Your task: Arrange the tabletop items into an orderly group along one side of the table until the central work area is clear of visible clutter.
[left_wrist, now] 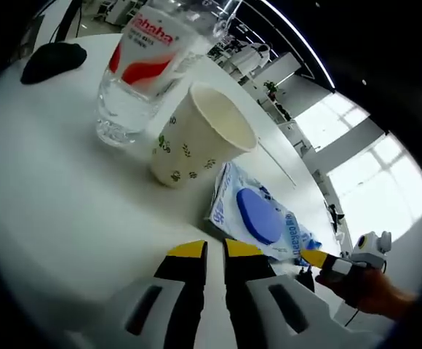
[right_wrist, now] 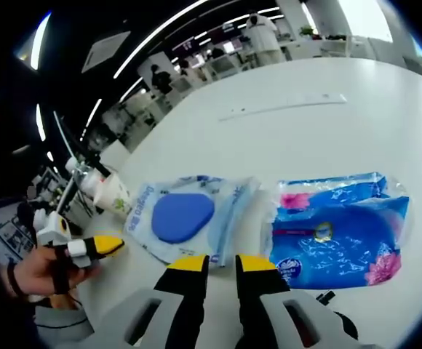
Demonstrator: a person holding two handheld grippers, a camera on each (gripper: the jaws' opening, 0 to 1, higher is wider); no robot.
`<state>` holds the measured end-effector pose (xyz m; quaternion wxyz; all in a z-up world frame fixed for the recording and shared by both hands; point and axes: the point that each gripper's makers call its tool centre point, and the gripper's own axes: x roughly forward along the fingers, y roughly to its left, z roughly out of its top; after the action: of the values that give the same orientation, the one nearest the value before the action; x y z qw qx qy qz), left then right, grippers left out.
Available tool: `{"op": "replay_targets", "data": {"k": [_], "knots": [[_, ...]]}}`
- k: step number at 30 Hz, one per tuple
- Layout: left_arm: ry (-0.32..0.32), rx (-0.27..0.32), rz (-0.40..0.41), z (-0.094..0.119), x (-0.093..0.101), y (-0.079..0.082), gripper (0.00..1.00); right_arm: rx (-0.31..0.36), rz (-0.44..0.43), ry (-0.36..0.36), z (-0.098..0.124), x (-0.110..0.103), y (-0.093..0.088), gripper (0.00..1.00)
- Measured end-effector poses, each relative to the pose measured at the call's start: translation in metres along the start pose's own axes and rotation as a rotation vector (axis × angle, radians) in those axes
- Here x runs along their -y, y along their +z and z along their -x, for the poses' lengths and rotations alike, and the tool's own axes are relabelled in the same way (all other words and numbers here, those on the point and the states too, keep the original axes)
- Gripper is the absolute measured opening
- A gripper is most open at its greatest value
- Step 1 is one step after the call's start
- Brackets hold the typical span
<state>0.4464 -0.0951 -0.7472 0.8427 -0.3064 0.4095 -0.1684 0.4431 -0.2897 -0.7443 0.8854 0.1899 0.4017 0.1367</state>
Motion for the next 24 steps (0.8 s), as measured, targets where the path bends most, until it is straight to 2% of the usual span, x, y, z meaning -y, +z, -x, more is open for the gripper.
{"op": "replay_targets", "data": {"k": [8, 24], "knots": [[-0.030, -0.037, -0.029, -0.006, 0.015, -0.028, 0.04, 0.016, 0.002, -0.011, 0.017, 0.005, -0.008, 0.13], [-0.160, -0.146, -0.133, -0.029, 0.082, -0.076, 0.07, 0.053, -0.030, -0.041, 0.051, 0.029, -0.019, 0.13]]}}
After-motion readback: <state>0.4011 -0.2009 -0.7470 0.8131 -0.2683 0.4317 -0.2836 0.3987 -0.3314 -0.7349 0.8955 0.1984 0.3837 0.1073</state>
